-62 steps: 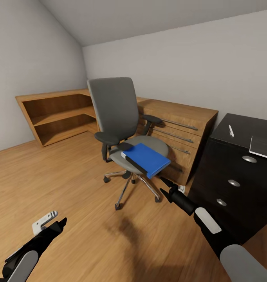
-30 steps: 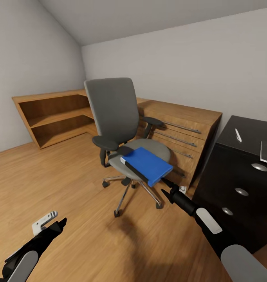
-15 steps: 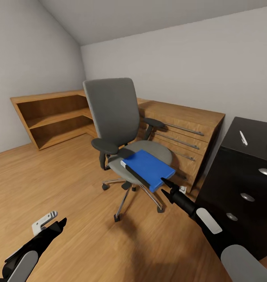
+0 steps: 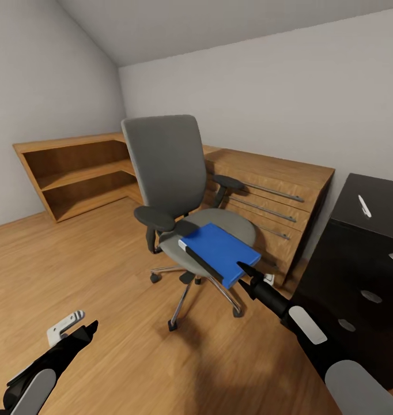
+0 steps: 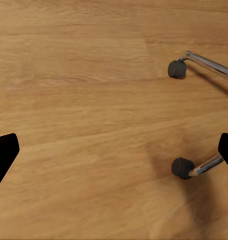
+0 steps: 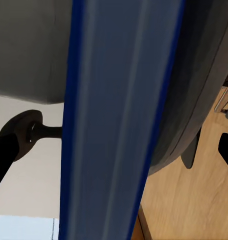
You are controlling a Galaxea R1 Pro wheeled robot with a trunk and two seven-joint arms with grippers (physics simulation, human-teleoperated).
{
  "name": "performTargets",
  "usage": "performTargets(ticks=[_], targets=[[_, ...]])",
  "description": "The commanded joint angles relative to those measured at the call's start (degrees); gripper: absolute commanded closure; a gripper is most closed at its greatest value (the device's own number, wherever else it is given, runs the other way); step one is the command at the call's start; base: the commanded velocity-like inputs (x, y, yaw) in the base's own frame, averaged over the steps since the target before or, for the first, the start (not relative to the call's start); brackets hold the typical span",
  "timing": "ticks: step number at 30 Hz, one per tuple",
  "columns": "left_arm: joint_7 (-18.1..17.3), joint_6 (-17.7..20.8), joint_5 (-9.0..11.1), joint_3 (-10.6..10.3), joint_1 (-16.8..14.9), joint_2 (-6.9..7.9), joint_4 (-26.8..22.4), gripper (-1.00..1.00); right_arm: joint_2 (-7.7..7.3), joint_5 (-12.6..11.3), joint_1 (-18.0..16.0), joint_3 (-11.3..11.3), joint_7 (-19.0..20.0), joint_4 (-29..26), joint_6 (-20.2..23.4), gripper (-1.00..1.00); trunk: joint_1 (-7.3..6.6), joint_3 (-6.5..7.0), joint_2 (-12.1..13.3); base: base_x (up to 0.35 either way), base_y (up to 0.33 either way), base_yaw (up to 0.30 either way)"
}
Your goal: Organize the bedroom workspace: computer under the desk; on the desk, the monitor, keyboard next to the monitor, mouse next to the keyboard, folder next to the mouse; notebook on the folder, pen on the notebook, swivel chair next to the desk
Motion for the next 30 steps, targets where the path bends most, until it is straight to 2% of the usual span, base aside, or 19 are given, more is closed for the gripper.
performTargets(ticks=[1,12,13,30], targets=[[0.48,0.06,0.42,-0.10,-0.03,0.05,-0.08,-1.00,-0.06,-0.46,-0.05,0.20,0.05,0.03,0.16,-1.00,-0.01,-0.05,-0.02,0.015,0.004,0.000],[0.48,0.08,0.42,-0.09,-0.04,0.05,-0.08,-1.00,-0.06,-0.46,-0.06,0.20,0.05,0.03,0.16,-1.00,-0.01,-0.05,-0.02,0.004,0.001,0.000],[0.48,0.07,0.42,-0.09,-0.04,0.05,-0.08,-1.00,-0.06,-0.46,-0.06,0.21,0.05,0.03,0.16,1.00,-0.01,-0.05,-0.02,0.000,0.000,0.000],[0.48,0.12,0.51,-0.09,-0.04,0.05,0.09,-1.00,-0.06,-0.48,-0.07,0.20,-0.48,0.03,0.16,1.00,-0.01,-0.05,-0.02,0.000,0.000,0.000]])
